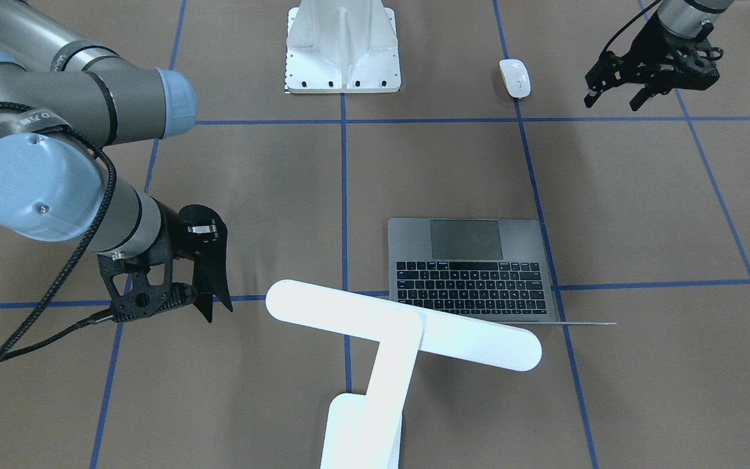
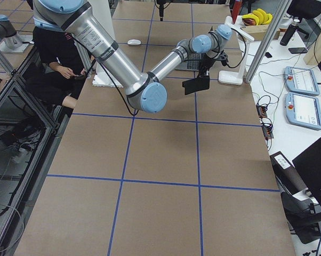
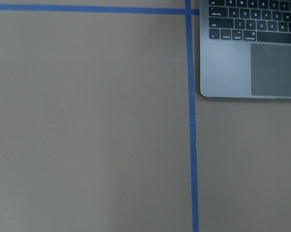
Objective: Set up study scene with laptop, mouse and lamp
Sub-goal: 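Lift the mouse pad and carry it toward the laptop with the right gripper, then lower the mouse pad beside the laptop and open the right gripper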
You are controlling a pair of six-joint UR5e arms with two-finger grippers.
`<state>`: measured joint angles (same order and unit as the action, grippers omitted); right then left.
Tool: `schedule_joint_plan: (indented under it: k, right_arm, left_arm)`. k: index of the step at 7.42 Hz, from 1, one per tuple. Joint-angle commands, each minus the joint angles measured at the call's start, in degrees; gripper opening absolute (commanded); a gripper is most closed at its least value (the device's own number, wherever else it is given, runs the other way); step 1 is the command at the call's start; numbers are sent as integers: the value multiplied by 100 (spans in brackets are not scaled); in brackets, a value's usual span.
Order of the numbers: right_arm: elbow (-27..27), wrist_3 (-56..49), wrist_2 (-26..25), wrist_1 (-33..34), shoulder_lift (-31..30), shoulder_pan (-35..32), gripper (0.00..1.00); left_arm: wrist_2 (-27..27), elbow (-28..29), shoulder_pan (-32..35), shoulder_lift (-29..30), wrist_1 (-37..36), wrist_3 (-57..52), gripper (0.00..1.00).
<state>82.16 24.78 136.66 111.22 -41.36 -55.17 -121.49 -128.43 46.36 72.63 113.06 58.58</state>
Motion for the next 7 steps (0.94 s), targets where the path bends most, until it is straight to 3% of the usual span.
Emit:
schedule_joint_plan:
  k: [1, 5, 6, 7]
  right_arm:
    - [-43, 53, 80, 460, 478, 50, 11]
    - [317, 106, 71, 1129, 735, 76, 12]
    - [318, 98, 54, 1130, 717, 111, 23]
    - [388, 54, 10, 1086, 674, 181, 99]
  left_arm:
    - [11, 11, -57, -3, 6, 22, 100]
    - [3, 29, -57, -3, 6, 22, 100]
    - [3, 46, -57, -3, 6, 22, 100]
    - [3, 64, -57, 6, 6, 13, 100]
